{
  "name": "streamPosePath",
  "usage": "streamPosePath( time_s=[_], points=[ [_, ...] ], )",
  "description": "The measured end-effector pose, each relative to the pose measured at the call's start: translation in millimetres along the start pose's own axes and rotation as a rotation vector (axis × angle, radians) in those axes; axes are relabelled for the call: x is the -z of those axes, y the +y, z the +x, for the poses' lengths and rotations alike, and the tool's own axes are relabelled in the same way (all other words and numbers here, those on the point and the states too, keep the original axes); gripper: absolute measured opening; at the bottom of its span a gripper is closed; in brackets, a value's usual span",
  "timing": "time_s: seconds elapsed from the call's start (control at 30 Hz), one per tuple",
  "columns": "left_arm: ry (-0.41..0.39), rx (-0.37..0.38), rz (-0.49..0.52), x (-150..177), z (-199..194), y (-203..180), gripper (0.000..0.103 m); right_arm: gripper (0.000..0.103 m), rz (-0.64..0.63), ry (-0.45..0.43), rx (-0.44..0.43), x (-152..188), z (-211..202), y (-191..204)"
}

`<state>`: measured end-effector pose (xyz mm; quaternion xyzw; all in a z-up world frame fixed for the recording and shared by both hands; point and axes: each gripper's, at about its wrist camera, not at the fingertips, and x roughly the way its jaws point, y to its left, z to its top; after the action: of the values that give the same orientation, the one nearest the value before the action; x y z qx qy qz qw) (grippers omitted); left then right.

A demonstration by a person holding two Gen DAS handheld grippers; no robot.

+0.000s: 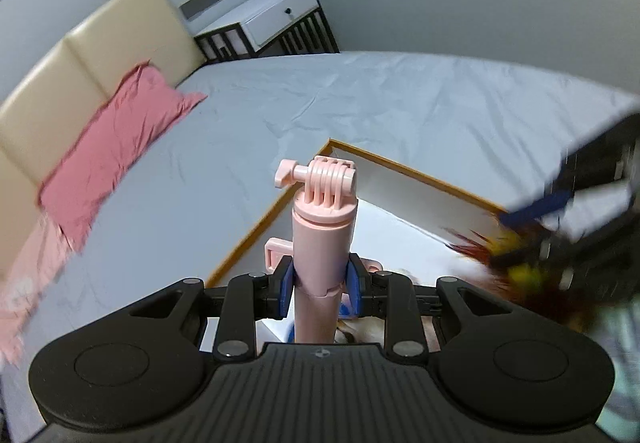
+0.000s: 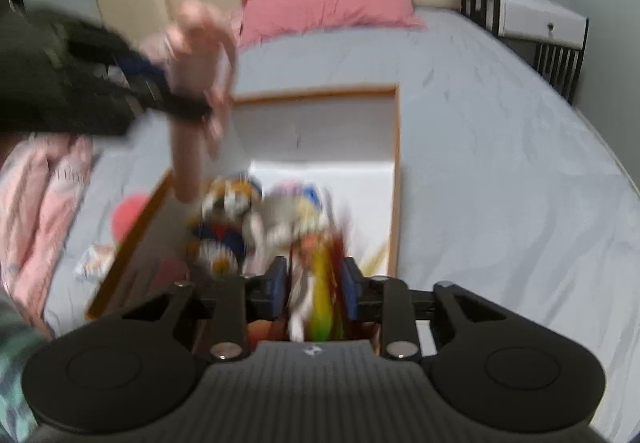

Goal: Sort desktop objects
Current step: 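Carry the selfie stick and feathers over the orange box and lower them in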

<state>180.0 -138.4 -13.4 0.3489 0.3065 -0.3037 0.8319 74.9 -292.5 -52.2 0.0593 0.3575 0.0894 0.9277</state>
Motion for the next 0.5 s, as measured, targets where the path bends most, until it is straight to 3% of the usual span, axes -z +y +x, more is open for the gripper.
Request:
streamPosePath(
  time_s=[0.17,0.33,0.5],
  points=[
    [0.027,-0.086,0.170,-18.2,45.1,-12.0,0.031,0.033,0.063,-0.062,0.057,-46.9,22.6,-21.1],
    [0.110,-0.011,0.227,-17.0,102.0,-21.6,0.031,0.032,0.071,-0.106,0.079,-64.8,42.9,-31.4],
    [0.147,0.009,0.294,-12.1,142.4,-27.0,0.031,0.033,0.102,-0.088,0.076,-65.4,57.7,-48.0]
  ],
)
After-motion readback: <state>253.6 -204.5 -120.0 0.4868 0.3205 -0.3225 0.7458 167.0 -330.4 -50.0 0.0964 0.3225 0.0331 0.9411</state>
